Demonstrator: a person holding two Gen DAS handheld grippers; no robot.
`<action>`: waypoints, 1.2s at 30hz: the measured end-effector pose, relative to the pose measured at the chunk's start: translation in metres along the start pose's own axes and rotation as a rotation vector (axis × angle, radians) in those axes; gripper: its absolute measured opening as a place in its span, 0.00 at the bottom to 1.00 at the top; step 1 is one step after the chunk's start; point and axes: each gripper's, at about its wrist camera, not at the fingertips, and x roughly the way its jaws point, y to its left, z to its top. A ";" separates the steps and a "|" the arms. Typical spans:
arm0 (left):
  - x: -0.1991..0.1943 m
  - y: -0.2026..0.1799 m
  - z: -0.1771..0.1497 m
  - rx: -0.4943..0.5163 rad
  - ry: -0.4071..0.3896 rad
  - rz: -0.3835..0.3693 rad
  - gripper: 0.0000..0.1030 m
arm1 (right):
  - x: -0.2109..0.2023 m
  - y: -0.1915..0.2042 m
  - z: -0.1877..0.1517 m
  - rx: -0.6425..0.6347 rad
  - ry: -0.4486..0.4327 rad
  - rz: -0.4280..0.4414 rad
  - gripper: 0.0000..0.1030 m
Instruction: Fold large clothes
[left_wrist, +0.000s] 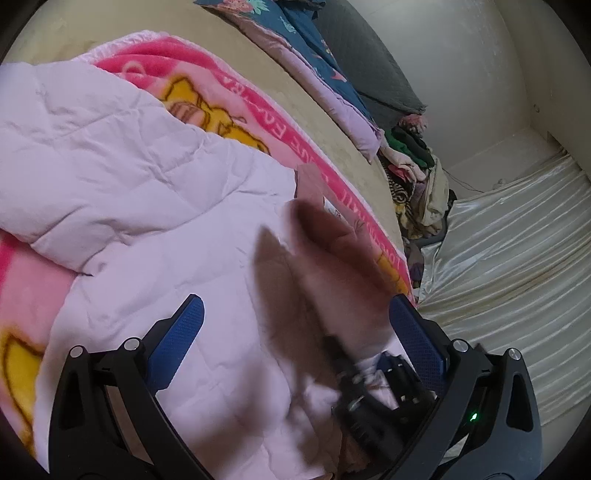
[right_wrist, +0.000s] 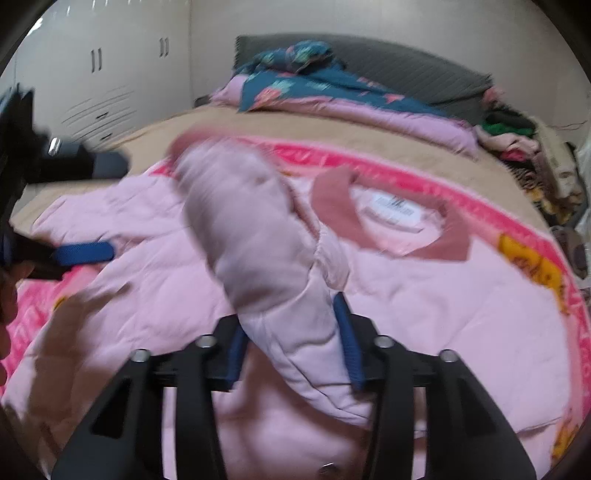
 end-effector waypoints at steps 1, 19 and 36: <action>0.000 -0.001 0.000 0.005 0.001 0.008 0.91 | 0.000 0.002 -0.002 -0.003 0.009 0.007 0.55; 0.065 -0.015 -0.047 0.080 0.164 0.084 0.77 | -0.082 -0.081 -0.053 0.218 -0.030 -0.008 0.85; 0.018 -0.062 -0.029 0.285 -0.079 0.086 0.15 | -0.132 -0.146 -0.046 0.382 -0.147 -0.099 0.85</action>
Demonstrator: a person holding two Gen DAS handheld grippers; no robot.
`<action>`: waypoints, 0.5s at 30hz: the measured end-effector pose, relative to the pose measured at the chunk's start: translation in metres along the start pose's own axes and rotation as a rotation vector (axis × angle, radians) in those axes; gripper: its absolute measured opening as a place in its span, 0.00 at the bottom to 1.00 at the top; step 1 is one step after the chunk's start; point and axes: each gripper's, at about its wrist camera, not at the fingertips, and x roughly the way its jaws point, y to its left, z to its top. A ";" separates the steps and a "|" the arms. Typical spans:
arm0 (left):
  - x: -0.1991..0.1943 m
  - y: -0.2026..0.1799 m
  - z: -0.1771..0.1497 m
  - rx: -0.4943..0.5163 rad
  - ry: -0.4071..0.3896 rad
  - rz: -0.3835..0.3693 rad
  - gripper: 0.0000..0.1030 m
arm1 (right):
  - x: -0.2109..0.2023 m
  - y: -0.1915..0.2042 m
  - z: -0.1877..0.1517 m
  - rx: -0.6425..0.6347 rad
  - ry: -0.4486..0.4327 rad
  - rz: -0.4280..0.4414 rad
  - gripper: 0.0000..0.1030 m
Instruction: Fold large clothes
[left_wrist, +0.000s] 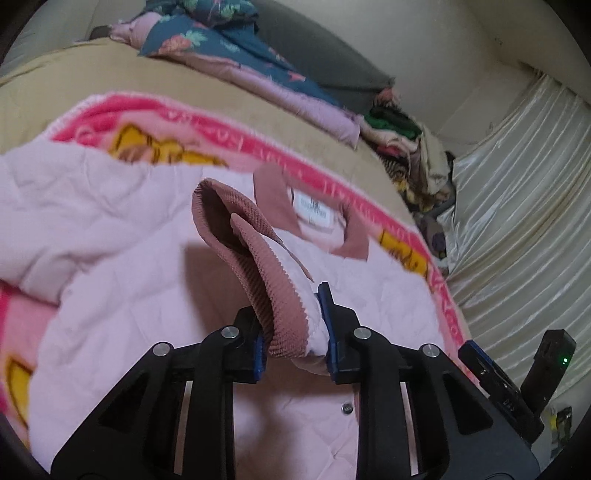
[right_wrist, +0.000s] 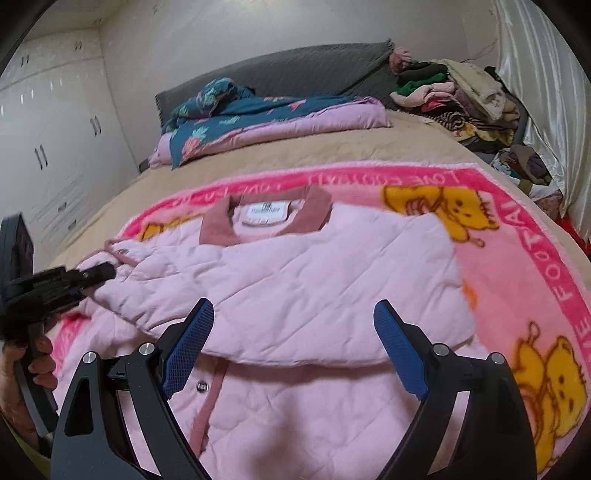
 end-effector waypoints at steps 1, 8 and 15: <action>-0.002 0.001 0.003 0.007 -0.012 0.004 0.15 | 0.000 0.000 0.002 0.000 -0.004 -0.003 0.85; 0.015 0.019 0.007 0.040 -0.004 0.057 0.16 | 0.014 -0.008 0.014 0.005 0.017 -0.083 0.85; 0.036 0.041 0.002 0.017 0.051 0.121 0.17 | 0.035 -0.019 0.013 0.014 0.052 -0.142 0.85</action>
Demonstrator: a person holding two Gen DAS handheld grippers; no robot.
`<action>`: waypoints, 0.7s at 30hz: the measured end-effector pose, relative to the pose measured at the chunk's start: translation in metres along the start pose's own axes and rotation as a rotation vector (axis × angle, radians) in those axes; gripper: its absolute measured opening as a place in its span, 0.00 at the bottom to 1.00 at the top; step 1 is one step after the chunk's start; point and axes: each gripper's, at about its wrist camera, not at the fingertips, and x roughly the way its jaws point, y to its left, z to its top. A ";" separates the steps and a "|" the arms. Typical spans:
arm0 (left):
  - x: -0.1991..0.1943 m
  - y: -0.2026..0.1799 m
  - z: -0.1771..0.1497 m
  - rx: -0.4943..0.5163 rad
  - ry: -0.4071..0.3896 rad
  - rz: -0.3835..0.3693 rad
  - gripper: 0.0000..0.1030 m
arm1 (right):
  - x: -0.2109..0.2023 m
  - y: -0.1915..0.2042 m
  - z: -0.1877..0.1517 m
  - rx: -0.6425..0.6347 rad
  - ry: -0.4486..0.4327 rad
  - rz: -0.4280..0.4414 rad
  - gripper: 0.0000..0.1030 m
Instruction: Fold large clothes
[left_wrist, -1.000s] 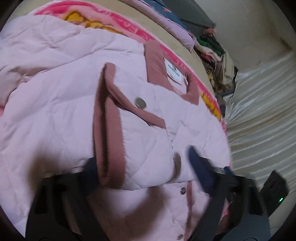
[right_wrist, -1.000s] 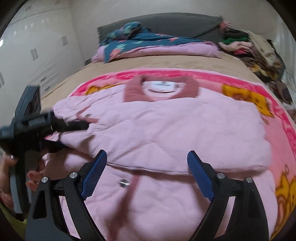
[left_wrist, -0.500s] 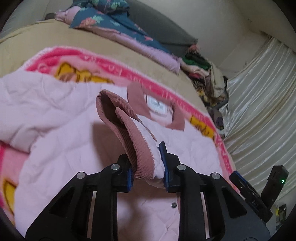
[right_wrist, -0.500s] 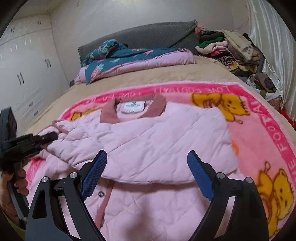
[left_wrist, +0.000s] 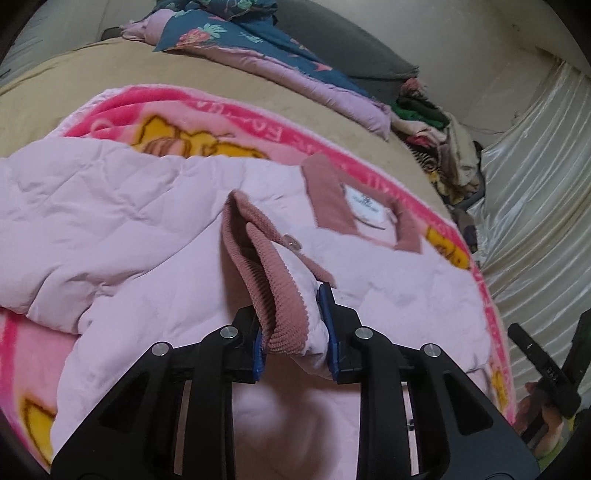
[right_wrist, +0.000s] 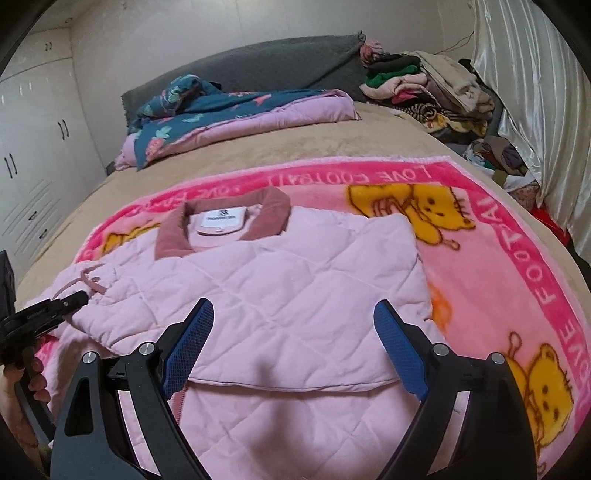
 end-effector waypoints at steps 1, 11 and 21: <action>0.001 0.001 -0.001 -0.001 0.005 0.007 0.17 | 0.003 -0.001 0.000 -0.003 0.003 -0.005 0.85; 0.017 0.018 -0.011 -0.022 0.068 0.091 0.23 | 0.077 -0.042 -0.022 0.081 0.198 -0.104 0.87; 0.006 0.017 -0.013 -0.012 0.090 0.125 0.47 | 0.065 -0.032 -0.035 0.059 0.159 -0.113 0.92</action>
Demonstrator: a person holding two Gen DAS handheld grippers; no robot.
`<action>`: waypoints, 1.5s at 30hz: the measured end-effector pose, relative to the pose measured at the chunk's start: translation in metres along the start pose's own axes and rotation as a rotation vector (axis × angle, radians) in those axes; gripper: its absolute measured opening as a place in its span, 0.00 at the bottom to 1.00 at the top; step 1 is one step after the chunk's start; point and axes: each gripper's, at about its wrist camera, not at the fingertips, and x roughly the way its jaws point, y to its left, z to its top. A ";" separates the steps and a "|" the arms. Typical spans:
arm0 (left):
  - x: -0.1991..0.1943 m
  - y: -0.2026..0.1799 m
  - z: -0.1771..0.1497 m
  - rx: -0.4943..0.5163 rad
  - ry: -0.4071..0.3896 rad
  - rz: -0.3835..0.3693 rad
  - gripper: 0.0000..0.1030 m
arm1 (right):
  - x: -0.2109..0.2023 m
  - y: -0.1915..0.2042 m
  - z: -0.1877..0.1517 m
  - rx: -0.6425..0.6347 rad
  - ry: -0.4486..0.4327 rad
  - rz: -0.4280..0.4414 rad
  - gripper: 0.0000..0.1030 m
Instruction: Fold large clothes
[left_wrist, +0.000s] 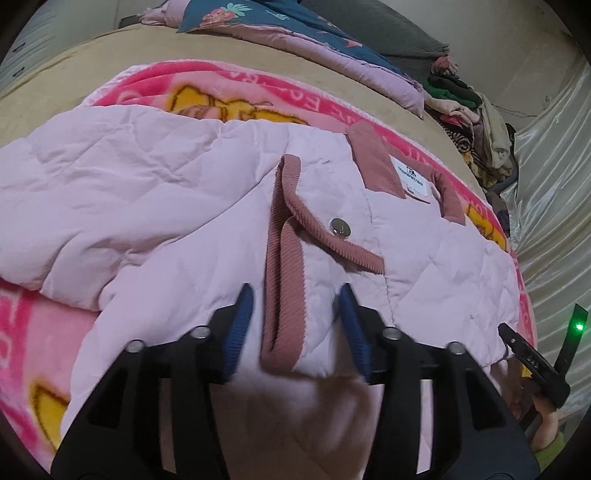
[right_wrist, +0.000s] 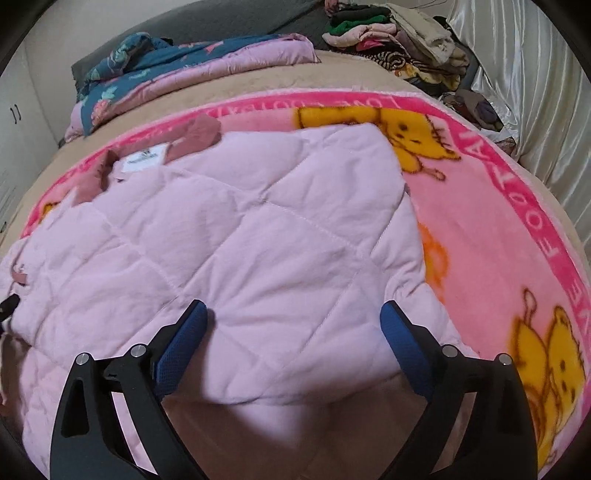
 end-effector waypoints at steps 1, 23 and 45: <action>-0.003 0.001 0.000 0.001 0.001 0.002 0.53 | -0.005 0.003 -0.002 -0.005 -0.007 0.011 0.93; -0.086 0.058 0.006 -0.132 -0.119 0.065 0.91 | -0.094 0.131 -0.024 -0.171 -0.130 0.265 0.96; -0.131 0.167 0.018 -0.347 -0.218 0.178 0.91 | -0.107 0.300 -0.013 -0.411 -0.168 0.412 0.96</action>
